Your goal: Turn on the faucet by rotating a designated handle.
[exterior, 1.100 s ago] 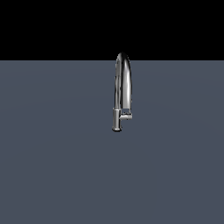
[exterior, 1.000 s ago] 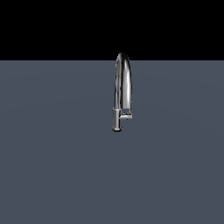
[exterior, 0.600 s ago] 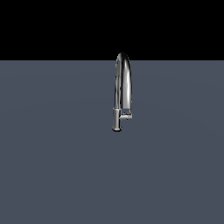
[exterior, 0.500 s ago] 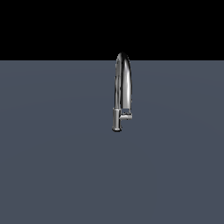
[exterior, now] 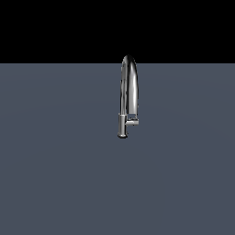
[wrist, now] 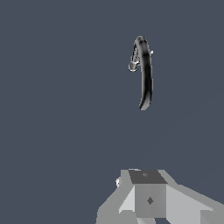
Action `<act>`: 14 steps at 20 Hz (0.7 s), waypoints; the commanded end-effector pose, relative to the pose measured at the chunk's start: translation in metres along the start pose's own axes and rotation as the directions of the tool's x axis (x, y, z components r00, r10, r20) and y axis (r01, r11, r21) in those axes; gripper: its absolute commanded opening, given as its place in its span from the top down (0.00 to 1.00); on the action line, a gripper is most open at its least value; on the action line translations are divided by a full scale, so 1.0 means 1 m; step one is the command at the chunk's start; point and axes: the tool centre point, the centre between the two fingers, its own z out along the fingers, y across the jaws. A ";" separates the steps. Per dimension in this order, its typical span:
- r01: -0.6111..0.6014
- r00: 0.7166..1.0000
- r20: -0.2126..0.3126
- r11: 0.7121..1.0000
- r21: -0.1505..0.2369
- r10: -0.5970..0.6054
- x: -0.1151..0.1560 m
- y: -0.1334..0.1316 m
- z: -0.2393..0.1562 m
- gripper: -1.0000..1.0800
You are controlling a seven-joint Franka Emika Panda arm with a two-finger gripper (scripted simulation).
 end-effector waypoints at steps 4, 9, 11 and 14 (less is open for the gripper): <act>-0.076 0.995 0.074 0.995 0.066 0.071 0.032 0.003 0.005 1.00; -0.150 0.980 0.147 0.981 0.123 0.132 0.061 0.008 0.013 1.00; -0.181 0.972 0.178 0.973 0.144 0.155 0.073 0.011 0.016 1.00; -0.228 0.956 0.225 0.958 0.175 0.187 0.090 0.015 0.022 1.00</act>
